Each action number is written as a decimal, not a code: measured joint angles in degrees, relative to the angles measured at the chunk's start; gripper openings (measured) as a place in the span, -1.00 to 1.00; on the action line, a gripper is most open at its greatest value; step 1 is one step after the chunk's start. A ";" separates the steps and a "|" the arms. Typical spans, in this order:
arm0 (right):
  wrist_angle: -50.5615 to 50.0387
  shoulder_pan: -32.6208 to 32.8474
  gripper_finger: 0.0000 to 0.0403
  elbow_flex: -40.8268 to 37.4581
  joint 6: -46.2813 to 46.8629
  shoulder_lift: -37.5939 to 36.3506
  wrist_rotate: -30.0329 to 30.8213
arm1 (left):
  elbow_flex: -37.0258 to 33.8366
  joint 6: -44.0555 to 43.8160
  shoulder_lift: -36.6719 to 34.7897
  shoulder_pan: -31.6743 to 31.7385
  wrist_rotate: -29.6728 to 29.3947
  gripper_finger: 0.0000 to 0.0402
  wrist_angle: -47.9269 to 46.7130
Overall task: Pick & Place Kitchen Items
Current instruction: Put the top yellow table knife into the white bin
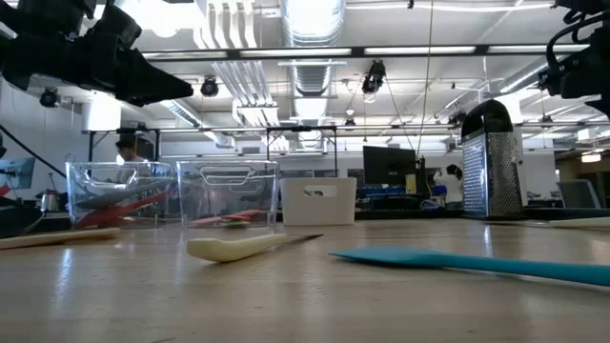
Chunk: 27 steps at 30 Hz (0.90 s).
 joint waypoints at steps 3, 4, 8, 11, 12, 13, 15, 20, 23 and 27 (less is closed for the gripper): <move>0.24 -0.44 -0.26 0.07 -0.24 0.55 -0.19 | 0.00 0.00 -0.01 0.04 -0.02 -0.19 -0.07; 0.16 -0.66 -0.25 0.07 -0.40 0.84 -0.24 | 0.00 0.00 -0.02 0.04 -0.01 -0.19 -0.12; 4.48 -1.64 -0.17 0.07 -1.53 2.35 -1.25 | 0.00 0.00 -0.02 0.04 -0.01 -0.19 -0.28; 9.54 -2.64 -0.12 0.27 -5.27 4.88 -1.22 | 0.00 0.00 -0.02 0.04 -0.01 -0.19 -0.29; 9.05 -3.15 -0.10 0.29 -6.18 6.13 -1.28 | 0.02 0.00 -0.02 0.04 -0.02 -0.19 -0.28; 8.06 -3.61 -0.09 0.24 -7.13 7.40 -1.60 | 0.02 0.00 -0.02 0.03 -0.01 -0.19 -0.31; 6.44 -4.76 -0.07 -0.02 -8.83 9.94 -3.34 | 0.02 0.00 -0.02 0.02 -0.01 -0.19 -0.28; 7.20 -7.77 -0.03 -1.46 -13.87 13.97 -6.90 | 0.02 0.00 -0.02 0.02 -0.01 -0.19 -0.31; 7.43 -9.23 -0.02 -1.68 -15.84 15.01 -8.02 | 0.02 0.00 -0.02 0.02 -0.01 -0.19 -0.31; 7.64 -10.61 -0.03 -1.69 -17.28 14.34 -8.57 | 0.02 0.00 -0.02 0.02 -0.01 -0.19 -0.33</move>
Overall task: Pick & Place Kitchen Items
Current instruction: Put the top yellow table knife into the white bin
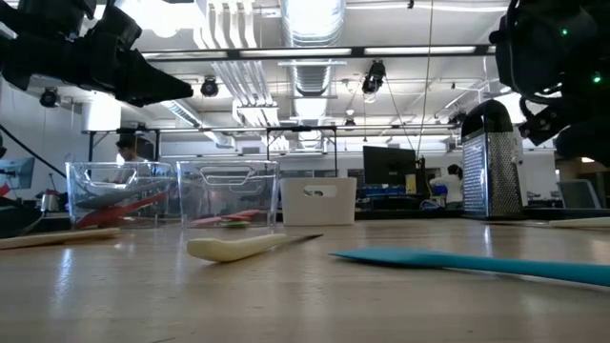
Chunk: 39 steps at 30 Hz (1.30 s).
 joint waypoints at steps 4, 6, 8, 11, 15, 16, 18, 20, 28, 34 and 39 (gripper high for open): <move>0.33 -0.43 -0.03 -0.01 0.02 -1.80 0.01 | 0.00 0.00 0.02 0.00 0.00 -0.19 -0.02; 0.38 -0.53 -0.03 -0.01 0.21 -2.14 0.05 | 0.00 0.00 0.00 0.00 0.00 -0.19 0.00; 0.50 -0.56 -0.03 -0.01 0.50 -1.93 0.15 | 0.00 0.00 0.01 0.00 0.00 -0.19 -0.02; 1.91 -0.54 -0.03 0.01 1.03 -0.07 -0.01 | 0.00 0.00 0.02 0.00 0.00 -0.19 -0.02; 3.50 -1.01 -0.03 -0.18 -1.97 3.53 0.44 | 0.00 0.00 0.02 -0.04 0.00 -0.19 -0.02; 3.67 -1.38 -0.03 -0.38 -2.93 4.40 0.42 | 0.00 0.00 0.02 -0.04 0.00 -0.19 -0.02; 4.03 -2.58 -0.03 -0.90 -5.02 5.82 -0.09 | 0.00 0.00 0.02 -0.04 0.00 -0.19 -0.02; 5.55 -4.16 -0.03 -1.88 -7.56 6.59 -1.64 | 0.00 0.00 0.02 -0.04 0.00 -0.19 -0.02; 11.51 -9.80 -0.07 -4.50 -16.41 5.84 -5.77 | 0.00 0.00 0.02 -0.02 0.00 -0.19 -0.04; 16.42 -10.98 -0.12 -3.46 -18.35 4.29 -7.34 | 0.00 0.00 0.02 0.01 0.00 -0.19 -0.04; 21.87 -11.01 -0.15 -3.35 -15.88 3.98 -7.12 | 0.00 0.00 0.02 0.00 0.00 -0.19 -0.07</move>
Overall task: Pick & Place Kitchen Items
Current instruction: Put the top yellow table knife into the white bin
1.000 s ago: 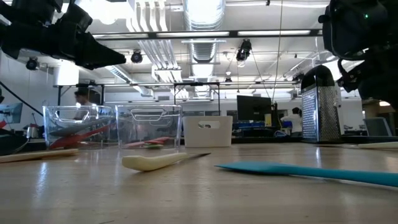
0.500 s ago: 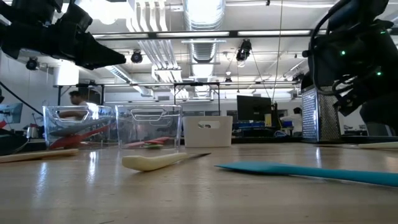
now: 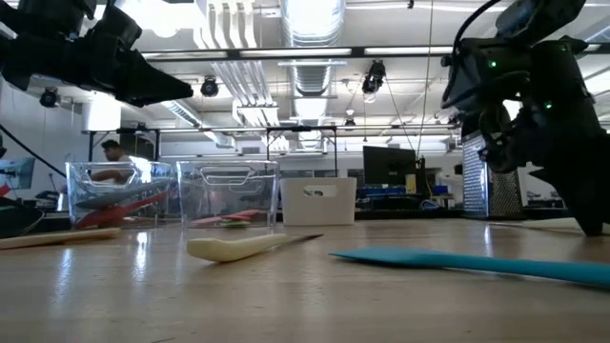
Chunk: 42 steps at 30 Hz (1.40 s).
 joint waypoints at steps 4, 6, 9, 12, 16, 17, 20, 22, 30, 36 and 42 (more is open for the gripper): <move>0.66 0.03 -0.14 -0.37 9.36 0.31 1.57 | 0.00 0.00 0.00 0.00 0.00 -0.19 -0.06; 1.17 0.07 -0.12 -0.60 12.46 0.31 1.96 | 0.00 0.00 0.01 0.00 0.00 -0.19 -0.13; 2.30 0.07 -0.10 -0.77 13.66 0.31 2.07 | 0.00 0.00 0.00 0.00 0.00 -0.19 -0.13; 3.64 0.25 -0.09 -0.57 14.05 0.34 2.53 | 0.00 0.00 0.00 0.00 0.00 -0.19 -0.15; 4.71 1.43 -0.09 0.58 14.99 0.47 3.65 | 0.00 0.00 0.00 0.00 0.00 -0.19 -0.17; 5.00 1.84 -0.09 0.91 15.33 0.51 3.93 | 0.00 0.00 0.02 0.00 0.00 -0.19 -0.21; 5.86 2.81 -0.09 1.37 18.62 0.58 6.17 | 0.00 0.00 0.00 0.00 0.00 -0.19 -0.26; 6.05 2.84 -0.09 1.20 21.15 0.57 7.19 | 0.00 0.00 0.00 0.00 0.00 -0.19 -0.31; 6.46 2.34 -0.09 0.50 28.85 0.99 8.84 | 0.00 0.00 0.00 0.00 0.00 -0.19 -0.42; 6.42 2.33 -0.09 0.41 35.35 0.99 9.99 | 0.00 0.00 0.02 -0.04 0.00 -0.19 -0.43; 6.77 2.19 -0.09 0.35 38.81 1.03 10.56 | 0.00 0.00 0.02 -0.04 0.00 -0.19 -0.44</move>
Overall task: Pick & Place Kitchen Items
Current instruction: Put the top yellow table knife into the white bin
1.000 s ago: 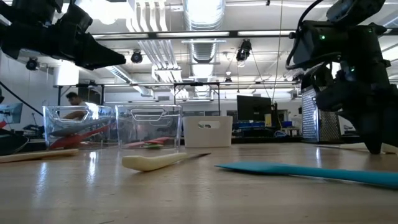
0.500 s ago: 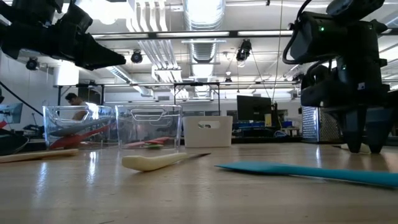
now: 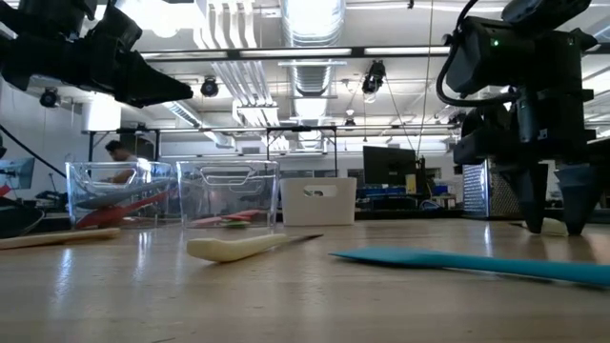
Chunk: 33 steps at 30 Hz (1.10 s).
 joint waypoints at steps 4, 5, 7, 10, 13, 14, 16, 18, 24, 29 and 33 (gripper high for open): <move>0.82 -0.12 -0.09 -0.12 2.17 0.04 1.85 | 0.00 0.00 0.00 0.02 0.00 -0.19 0.00; 0.94 -0.19 -0.09 -0.12 2.78 0.04 2.17 | 0.00 0.00 0.00 0.02 0.00 -0.19 0.00; 1.32 -0.53 -0.09 -0.27 3.39 0.04 2.78 | -0.01 0.00 0.00 0.02 0.00 -0.19 0.00; 1.78 -0.87 -0.09 -0.69 4.65 0.02 3.87 | -0.02 0.00 0.00 0.04 0.00 -0.19 0.00; 2.25 -0.87 -0.09 -1.10 5.12 -0.01 5.12 | -0.02 0.00 0.00 0.04 0.00 -0.19 0.00; 2.37 -0.87 -0.09 -1.29 5.41 -0.02 5.45 | -0.02 0.00 0.00 0.04 0.00 -0.19 0.00; 2.64 -0.87 -0.09 -1.73 6.10 -0.08 6.00 | -0.02 0.00 0.00 0.04 0.00 -0.19 0.00; 2.77 -0.87 -0.10 -2.18 6.80 -0.12 6.32 | -0.02 -0.33 0.00 0.04 0.01 -0.19 0.00; 2.58 -0.92 -0.24 -3.07 7.78 -0.20 6.57 | -0.02 -1.53 0.00 0.04 0.00 -0.19 0.00; 1.88 -0.92 -0.37 -3.07 7.97 -0.20 6.62 | -0.02 -1.53 0.00 0.04 0.01 -0.19 0.00; 1.16 -0.92 -0.43 -3.07 7.70 -0.20 6.42 | -0.02 -1.53 0.00 0.04 0.02 -0.19 0.00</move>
